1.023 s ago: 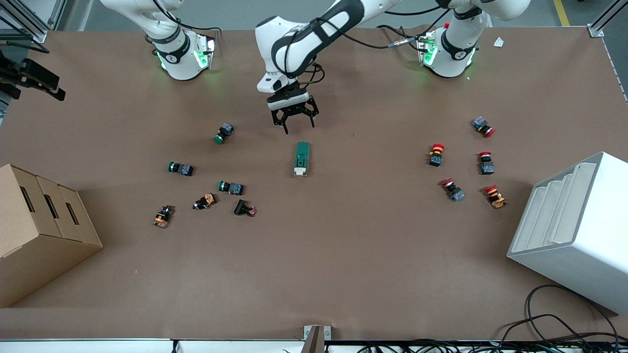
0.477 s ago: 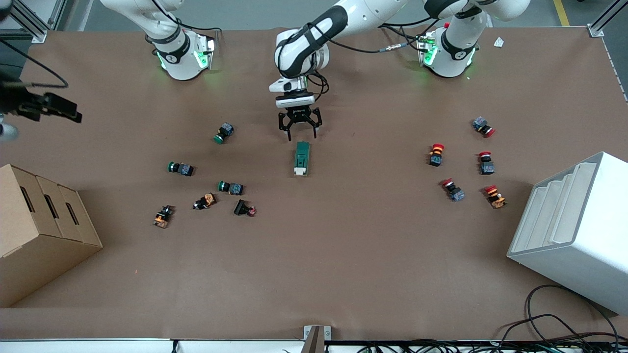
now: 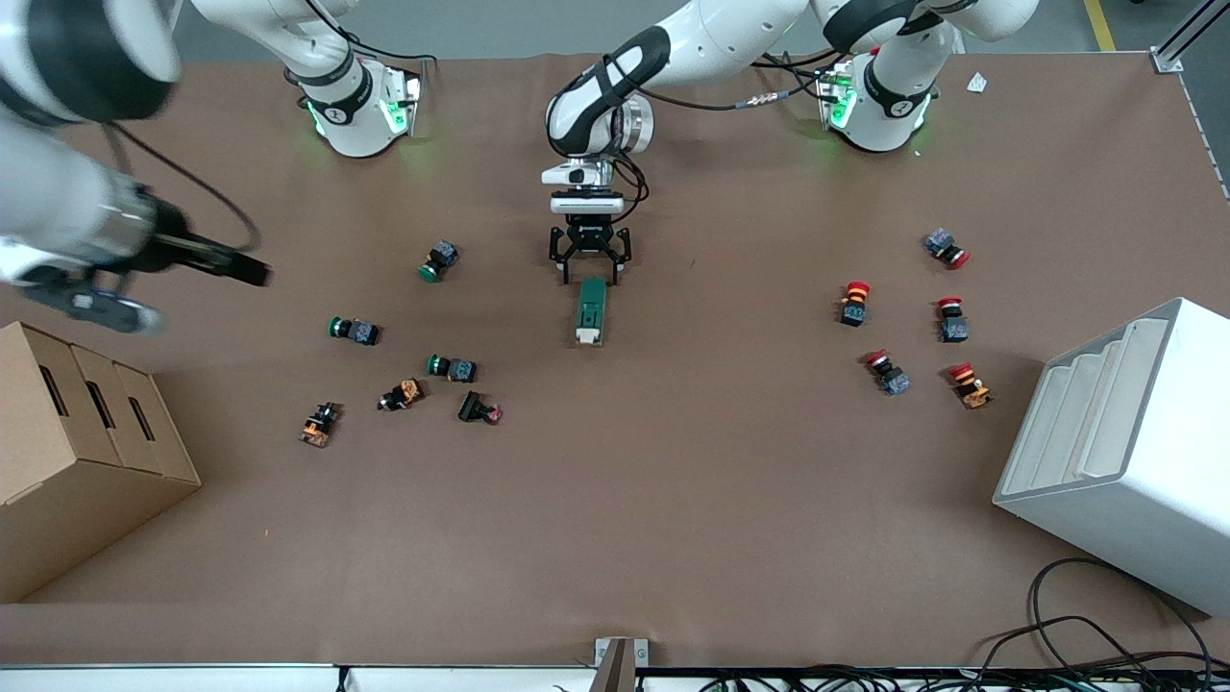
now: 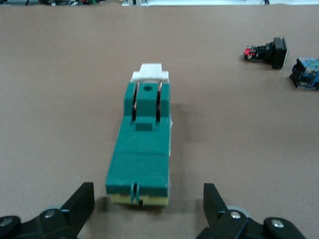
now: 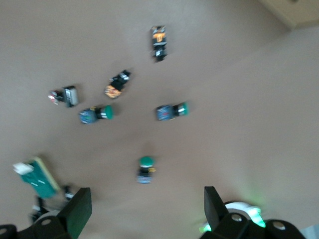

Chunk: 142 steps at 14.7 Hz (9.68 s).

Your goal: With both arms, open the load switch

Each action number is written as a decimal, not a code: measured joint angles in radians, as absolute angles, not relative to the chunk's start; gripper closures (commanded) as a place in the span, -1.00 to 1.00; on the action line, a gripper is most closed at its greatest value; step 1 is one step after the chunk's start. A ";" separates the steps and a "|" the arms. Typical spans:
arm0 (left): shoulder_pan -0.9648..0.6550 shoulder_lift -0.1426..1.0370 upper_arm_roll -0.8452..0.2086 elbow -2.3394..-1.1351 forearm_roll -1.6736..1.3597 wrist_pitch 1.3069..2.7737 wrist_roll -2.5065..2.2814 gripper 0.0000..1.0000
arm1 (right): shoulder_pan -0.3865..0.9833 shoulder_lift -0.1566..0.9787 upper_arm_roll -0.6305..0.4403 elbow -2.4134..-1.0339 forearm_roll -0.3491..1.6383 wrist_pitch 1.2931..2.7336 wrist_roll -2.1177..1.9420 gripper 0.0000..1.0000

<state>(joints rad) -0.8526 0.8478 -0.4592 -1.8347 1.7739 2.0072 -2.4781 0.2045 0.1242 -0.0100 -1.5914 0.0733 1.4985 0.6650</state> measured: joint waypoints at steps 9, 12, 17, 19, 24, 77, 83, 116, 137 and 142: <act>-0.850 0.868 -0.414 -1.846 1.911 1.983 -2.525 -0.95 | 0.480 0.375 -0.007 -1.595 0.215 1.804 1.502 -1.00; -0.867 0.884 -0.414 -1.845 1.935 1.930 -2.543 -0.96 | 0.539 0.476 -0.007 -1.579 0.219 1.874 1.716 -1.00; -0.881 0.900 -0.412 -1.839 1.950 1.886 -2.549 -0.96 | 0.606 0.667 -0.007 -1.480 0.221 1.959 1.949 -1.00; -0.887 0.904 -0.410 -1.839 1.958 1.874 -2.550 -0.96 | 0.631 0.711 -0.007 -1.468 0.230 2.003 2.004 -1.00; -0.898 0.908 -0.402 -1.838 1.962 1.863 -2.552 -0.96 | 0.674 0.757 -0.007 -1.458 0.262 2.020 2.028 -1.00; -0.902 0.909 -0.399 -1.837 1.962 1.858 -2.552 -0.96 | 0.453 0.677 0.000 -1.237 0.185 1.483 1.314 -1.00; -0.894 0.907 -0.422 -1.814 1.886 1.862 -2.514 -0.96 | 0.248 0.523 -0.002 -1.235 0.074 1.448 0.757 -1.00; 0.325 0.388 -0.971 -1.391 0.380 1.645 -0.549 -1.00 | -0.054 0.186 0.018 -1.440 -0.017 1.433 0.015 -1.00; 0.024 -0.159 -0.105 -1.666 -0.021 1.487 -0.057 -1.00 | -0.004 -0.024 -0.046 -1.520 -0.016 1.400 0.015 -1.00; 0.022 -0.166 -0.188 -1.679 -0.021 1.487 -0.103 -1.00 | -0.005 -0.047 -0.049 -1.521 -0.016 1.398 0.015 -1.00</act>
<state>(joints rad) 0.0215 -0.1662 -0.1876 -1.6789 -0.0207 1.4871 -0.1033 -0.0047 -0.0472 -0.0487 -1.5214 -0.0161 1.3975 0.0151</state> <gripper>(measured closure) 0.000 0.000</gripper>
